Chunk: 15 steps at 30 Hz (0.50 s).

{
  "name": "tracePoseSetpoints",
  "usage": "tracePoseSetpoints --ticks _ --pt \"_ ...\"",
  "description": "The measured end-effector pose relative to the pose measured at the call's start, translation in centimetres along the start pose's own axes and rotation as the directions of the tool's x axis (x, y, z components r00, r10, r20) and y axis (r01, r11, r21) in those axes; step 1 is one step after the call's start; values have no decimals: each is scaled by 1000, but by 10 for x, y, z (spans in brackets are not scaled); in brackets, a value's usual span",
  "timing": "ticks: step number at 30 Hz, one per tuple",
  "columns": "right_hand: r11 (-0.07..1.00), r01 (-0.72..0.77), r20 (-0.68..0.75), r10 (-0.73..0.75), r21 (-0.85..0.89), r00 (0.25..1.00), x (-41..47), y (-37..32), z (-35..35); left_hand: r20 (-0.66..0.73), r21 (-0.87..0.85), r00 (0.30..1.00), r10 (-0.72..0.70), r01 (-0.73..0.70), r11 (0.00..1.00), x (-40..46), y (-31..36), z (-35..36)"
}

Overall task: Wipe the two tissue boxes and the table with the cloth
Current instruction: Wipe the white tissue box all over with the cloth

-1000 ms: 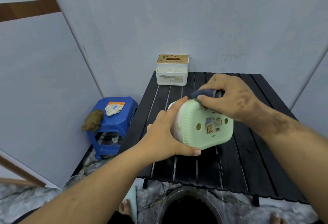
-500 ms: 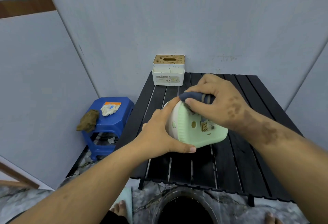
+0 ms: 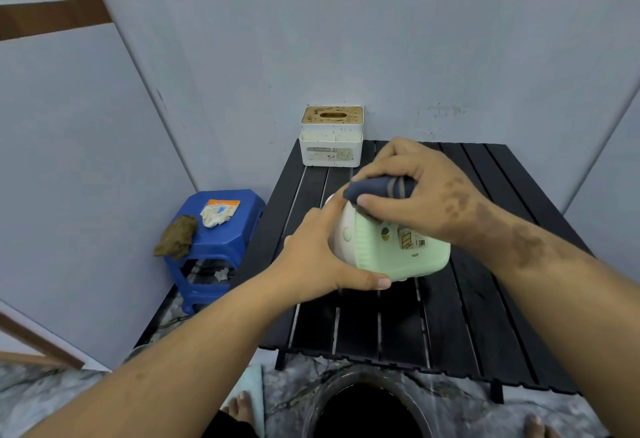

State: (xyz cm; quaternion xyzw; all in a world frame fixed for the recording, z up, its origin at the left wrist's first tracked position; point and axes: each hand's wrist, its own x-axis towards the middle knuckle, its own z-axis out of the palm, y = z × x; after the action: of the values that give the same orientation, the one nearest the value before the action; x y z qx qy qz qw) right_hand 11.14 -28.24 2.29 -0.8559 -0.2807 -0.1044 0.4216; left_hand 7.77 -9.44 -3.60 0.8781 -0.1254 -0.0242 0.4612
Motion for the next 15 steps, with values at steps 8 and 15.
tracePoseSetpoints --ticks 8,15 --pt "997 22 1 -22 -73 1000 0 -2 -5 9 55 1000 -16 15 998 -3 5 -1" --pt "999 -46 -51 46 -13 998 1 13 -13 28 46 1000 -13 12 999 -1 8 -3"
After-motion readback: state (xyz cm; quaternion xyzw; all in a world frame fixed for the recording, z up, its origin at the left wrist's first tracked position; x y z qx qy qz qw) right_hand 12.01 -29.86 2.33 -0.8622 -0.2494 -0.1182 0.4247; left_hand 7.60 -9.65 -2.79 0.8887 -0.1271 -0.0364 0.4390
